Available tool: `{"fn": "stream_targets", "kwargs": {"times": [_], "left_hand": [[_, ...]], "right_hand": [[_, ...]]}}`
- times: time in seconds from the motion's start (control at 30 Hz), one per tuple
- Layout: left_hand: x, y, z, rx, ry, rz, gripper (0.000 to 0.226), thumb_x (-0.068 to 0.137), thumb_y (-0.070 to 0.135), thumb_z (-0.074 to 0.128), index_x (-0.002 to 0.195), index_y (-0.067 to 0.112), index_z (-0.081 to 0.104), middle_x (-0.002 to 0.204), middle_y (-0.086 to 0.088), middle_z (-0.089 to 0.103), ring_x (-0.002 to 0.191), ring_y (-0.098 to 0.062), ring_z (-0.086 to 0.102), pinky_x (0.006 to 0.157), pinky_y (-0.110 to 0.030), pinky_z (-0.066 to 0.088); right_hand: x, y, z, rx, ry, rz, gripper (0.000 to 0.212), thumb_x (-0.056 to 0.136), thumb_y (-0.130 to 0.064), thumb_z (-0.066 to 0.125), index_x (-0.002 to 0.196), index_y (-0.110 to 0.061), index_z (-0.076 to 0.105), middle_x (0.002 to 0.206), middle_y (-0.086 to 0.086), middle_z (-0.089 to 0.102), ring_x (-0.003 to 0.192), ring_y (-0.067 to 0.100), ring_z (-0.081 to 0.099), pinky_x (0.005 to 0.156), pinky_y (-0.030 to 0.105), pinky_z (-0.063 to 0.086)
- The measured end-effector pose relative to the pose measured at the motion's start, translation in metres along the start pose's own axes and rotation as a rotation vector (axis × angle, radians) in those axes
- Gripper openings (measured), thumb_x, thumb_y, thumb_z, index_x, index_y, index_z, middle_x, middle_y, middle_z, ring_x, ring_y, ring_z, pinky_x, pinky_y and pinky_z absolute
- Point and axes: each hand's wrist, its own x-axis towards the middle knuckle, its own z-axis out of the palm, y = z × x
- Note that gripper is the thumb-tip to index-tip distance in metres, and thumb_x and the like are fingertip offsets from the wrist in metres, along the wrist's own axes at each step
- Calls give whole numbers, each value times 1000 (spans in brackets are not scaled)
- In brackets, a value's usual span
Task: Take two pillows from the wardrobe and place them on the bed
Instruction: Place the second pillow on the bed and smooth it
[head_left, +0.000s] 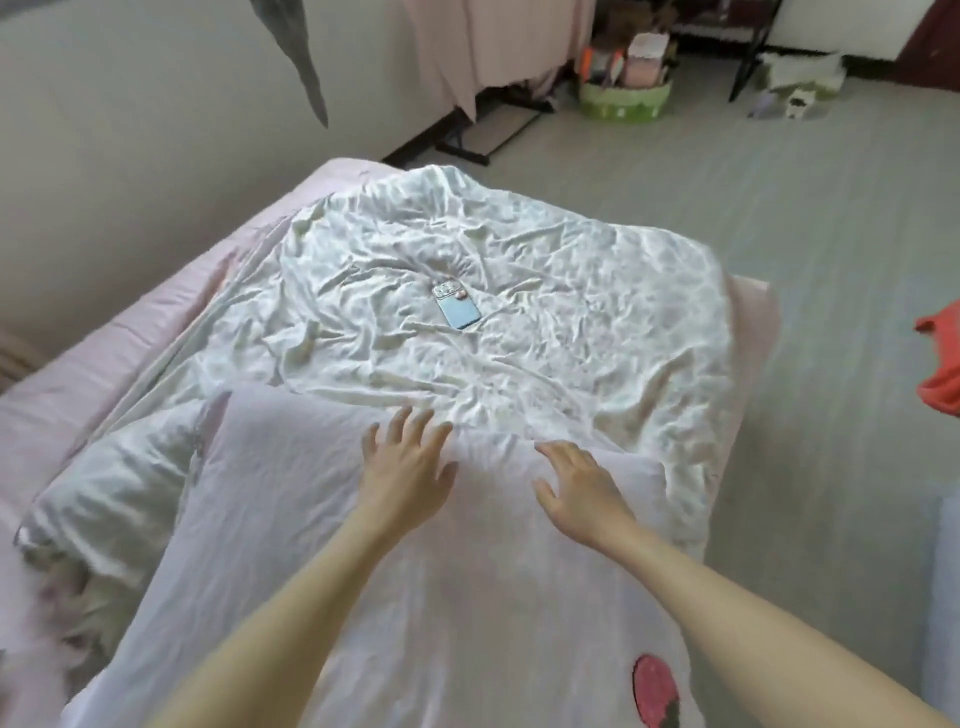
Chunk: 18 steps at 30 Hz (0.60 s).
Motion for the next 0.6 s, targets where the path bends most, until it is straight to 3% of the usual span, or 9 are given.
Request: {"fn": "stream_targets", "kwargs": {"times": [0.07,0.13,0.23,0.37,0.5,0.6], "left_hand": [[40,-6,12,97,-152,-56,65,84,61,40,140,30,28,153,-1,24,142,-25,12,110,-56,3],[65,-12,26,157,-299,-152,74,79,74,27,139,30,29,151,-3,28,141,-24,15,110,-57,-5],[68,-14,41,217,-290,-178,72,80,72,24,120,19,51,130,-9,53,124,-26,41,110,-49,12],[52,-13,38,157,-68,-136,49,87,57,34,91,14,57,97,-7,67,95,-26,56,90,-36,32],[28,-17,27,40,48,-108,38,86,41,25,60,22,45,68,-3,70,69,-24,60,67,-32,29],[-3,-14,4,15,130,-114,33,81,33,33,51,21,39,44,-4,59,46,-24,56,56,-27,26]], "right_hand": [[43,11,6,-22,-95,-22,60,91,-43,44,142,-18,23,150,3,25,137,21,22,112,42,20],[73,24,17,-28,-237,0,71,88,-55,42,144,-22,15,153,3,20,140,21,17,114,43,15],[88,35,38,-31,-349,37,66,87,-61,38,141,-25,25,148,4,34,135,23,29,109,40,20],[82,24,47,-58,-231,-12,54,87,-60,36,127,-25,44,134,0,49,124,21,41,103,43,25],[62,2,43,-89,-59,-92,28,91,-44,43,97,-20,54,107,3,62,106,24,51,84,38,30],[36,-19,31,-71,136,-157,22,92,-30,47,82,-14,59,84,5,65,88,28,56,75,39,32]]}}
